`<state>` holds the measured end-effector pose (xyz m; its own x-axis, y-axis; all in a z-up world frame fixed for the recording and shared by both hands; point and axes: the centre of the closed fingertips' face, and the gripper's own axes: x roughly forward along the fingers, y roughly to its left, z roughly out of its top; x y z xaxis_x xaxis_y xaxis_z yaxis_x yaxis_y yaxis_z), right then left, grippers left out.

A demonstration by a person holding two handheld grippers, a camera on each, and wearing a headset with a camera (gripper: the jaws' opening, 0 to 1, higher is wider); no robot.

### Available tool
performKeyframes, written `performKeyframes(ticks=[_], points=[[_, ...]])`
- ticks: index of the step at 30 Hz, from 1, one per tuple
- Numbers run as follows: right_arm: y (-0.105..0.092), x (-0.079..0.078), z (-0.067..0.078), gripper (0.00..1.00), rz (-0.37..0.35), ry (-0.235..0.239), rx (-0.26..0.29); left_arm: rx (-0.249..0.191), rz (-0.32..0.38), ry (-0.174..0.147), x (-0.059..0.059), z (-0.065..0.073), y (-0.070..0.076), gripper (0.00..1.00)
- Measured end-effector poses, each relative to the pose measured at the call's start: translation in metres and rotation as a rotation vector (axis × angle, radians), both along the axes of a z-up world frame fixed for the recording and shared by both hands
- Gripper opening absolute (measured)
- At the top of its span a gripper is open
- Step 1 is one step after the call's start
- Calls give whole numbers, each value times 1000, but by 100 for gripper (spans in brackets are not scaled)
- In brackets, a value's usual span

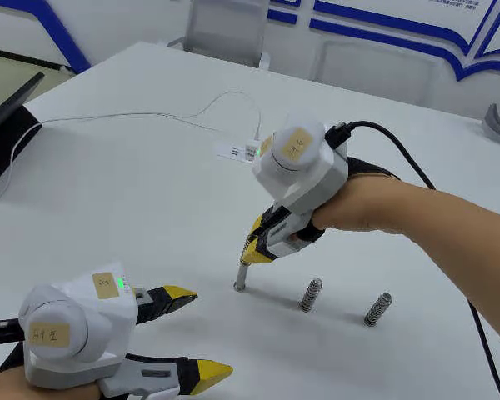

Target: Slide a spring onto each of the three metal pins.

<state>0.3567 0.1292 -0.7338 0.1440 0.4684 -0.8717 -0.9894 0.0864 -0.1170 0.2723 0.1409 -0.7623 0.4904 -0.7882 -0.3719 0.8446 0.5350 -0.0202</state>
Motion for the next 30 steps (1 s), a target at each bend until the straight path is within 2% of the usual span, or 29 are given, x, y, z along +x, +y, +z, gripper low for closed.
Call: performKeyframes(ticks=[13, 30], points=[[1, 4, -17, 12, -4, 22, -23, 2, 5, 7, 0, -3, 0, 60], [1, 3, -33, 12, -21, 44, -31, 5, 7, 16, 0, -4, 2, 60]])
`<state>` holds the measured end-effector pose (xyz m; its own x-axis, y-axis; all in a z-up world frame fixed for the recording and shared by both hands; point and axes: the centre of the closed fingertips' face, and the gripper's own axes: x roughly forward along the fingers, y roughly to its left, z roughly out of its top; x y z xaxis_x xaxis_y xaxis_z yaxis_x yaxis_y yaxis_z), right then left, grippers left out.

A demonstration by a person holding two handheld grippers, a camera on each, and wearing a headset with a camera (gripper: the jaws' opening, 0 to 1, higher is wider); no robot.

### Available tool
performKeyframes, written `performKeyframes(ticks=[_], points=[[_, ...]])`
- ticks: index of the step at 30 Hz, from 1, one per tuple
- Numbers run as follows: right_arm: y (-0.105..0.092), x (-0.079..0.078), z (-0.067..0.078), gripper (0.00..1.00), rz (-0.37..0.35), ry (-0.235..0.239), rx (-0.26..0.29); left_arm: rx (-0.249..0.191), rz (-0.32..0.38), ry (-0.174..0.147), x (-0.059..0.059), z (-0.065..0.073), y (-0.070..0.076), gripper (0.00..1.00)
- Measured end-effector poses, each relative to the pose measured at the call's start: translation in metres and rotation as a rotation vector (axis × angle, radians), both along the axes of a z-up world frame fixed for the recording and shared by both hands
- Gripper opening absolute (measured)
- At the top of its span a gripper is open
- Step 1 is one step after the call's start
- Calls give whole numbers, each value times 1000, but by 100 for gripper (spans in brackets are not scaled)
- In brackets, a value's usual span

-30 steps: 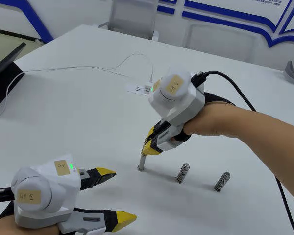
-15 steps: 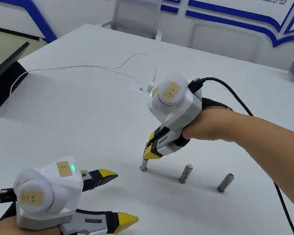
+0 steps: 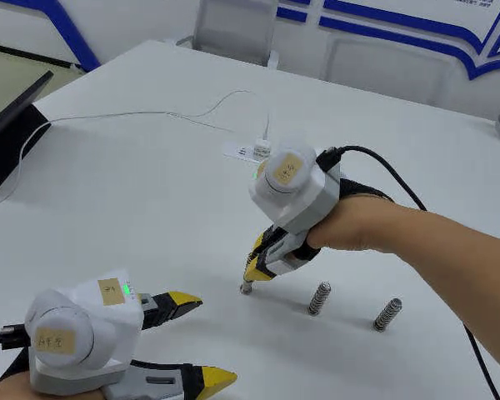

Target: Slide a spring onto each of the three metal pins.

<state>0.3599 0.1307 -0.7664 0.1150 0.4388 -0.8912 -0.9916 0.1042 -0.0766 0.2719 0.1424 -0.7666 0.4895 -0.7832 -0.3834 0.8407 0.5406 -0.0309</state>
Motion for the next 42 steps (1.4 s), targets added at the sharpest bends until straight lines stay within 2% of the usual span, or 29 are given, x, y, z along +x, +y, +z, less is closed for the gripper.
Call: performKeyframes(ticks=[13, 30, 42], points=[[3, -6, -8, 12, 0, 16, -7, 2, 9, 4, 1, -2, 3, 60], [2, -8, -20, 13, 8, 3, -44, -2, 15, 0, 3, -1, 5, 60], [1, -7, -22, 13, -1, 6, -43, -6, 18, -6, 4, 1, 5, 60]])
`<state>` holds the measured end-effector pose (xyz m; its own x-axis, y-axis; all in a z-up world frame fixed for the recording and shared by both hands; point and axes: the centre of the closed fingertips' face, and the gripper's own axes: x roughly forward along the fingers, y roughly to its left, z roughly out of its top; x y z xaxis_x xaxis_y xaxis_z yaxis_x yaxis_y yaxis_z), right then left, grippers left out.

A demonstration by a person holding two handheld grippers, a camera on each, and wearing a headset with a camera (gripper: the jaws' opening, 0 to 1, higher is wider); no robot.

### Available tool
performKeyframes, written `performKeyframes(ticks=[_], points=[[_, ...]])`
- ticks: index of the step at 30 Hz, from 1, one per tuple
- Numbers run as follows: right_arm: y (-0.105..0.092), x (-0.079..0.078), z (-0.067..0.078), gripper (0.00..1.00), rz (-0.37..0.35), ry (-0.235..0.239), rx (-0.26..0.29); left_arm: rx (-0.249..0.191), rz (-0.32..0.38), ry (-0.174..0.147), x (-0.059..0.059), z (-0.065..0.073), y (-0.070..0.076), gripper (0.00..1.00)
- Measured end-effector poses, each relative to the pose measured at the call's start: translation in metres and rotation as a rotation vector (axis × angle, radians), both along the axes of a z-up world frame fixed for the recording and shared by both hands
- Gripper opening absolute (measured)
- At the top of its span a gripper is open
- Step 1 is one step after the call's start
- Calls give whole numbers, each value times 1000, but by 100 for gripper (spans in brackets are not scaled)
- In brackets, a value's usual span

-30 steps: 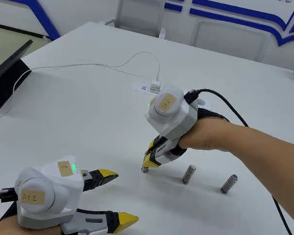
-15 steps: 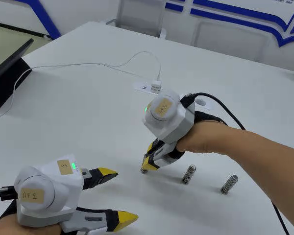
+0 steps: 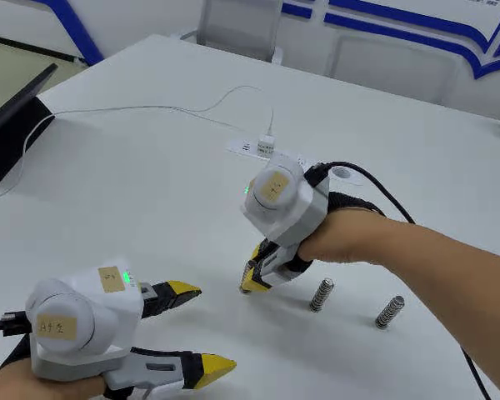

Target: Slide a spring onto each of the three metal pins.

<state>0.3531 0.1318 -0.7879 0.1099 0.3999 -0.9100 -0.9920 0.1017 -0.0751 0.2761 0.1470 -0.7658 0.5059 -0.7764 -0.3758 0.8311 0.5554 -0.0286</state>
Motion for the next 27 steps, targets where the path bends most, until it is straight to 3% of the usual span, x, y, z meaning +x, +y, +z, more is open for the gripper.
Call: performKeyframes(ticks=[12, 27], points=[[-11, 1, 9, 20, -29, -12, 20, 6, -5, -4, 1, 1, -1, 61], [-30, 2, 26, 25, -98, -32, 82, 13, -8, -15, 6, 4, -4, 62]])
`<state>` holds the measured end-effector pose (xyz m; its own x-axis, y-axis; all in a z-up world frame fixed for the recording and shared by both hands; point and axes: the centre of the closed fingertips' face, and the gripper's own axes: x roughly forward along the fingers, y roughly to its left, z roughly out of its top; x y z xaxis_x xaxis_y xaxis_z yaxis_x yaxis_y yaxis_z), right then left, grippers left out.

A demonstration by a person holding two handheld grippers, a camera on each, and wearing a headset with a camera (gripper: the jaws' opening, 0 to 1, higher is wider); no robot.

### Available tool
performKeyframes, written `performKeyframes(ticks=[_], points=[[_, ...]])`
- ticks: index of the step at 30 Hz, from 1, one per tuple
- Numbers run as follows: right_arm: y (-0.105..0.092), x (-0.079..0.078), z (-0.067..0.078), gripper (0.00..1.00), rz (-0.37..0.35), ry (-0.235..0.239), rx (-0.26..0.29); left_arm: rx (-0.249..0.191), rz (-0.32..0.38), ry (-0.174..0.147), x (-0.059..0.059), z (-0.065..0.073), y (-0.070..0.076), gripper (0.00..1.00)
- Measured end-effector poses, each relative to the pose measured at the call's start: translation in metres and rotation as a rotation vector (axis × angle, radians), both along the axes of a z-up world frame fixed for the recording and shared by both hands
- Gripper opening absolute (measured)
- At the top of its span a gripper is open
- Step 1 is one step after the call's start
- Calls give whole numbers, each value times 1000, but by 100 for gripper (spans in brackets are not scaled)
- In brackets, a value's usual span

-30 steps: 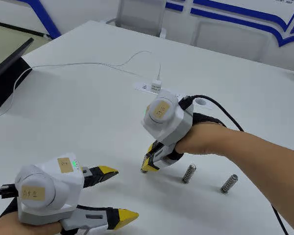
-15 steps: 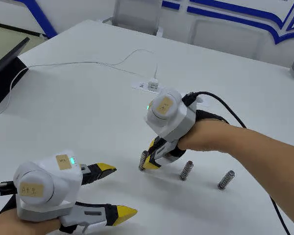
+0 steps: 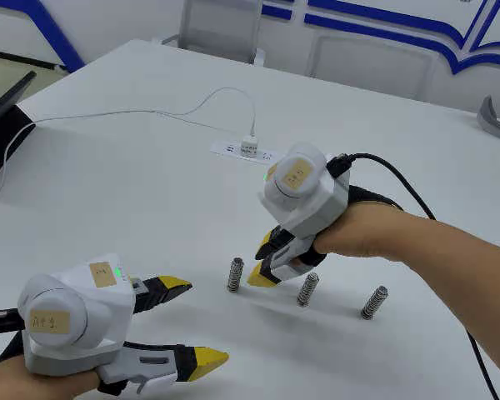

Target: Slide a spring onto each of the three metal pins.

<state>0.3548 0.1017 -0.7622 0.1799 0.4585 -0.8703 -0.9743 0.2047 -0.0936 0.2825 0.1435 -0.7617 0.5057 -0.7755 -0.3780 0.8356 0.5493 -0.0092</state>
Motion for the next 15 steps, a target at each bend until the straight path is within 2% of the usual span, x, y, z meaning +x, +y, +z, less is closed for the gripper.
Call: performKeyframes(ticks=[15], points=[[-27, -2, 5, 31, -72, -5, 34, 1, 6, 4, 4, 1, 0, 62]])
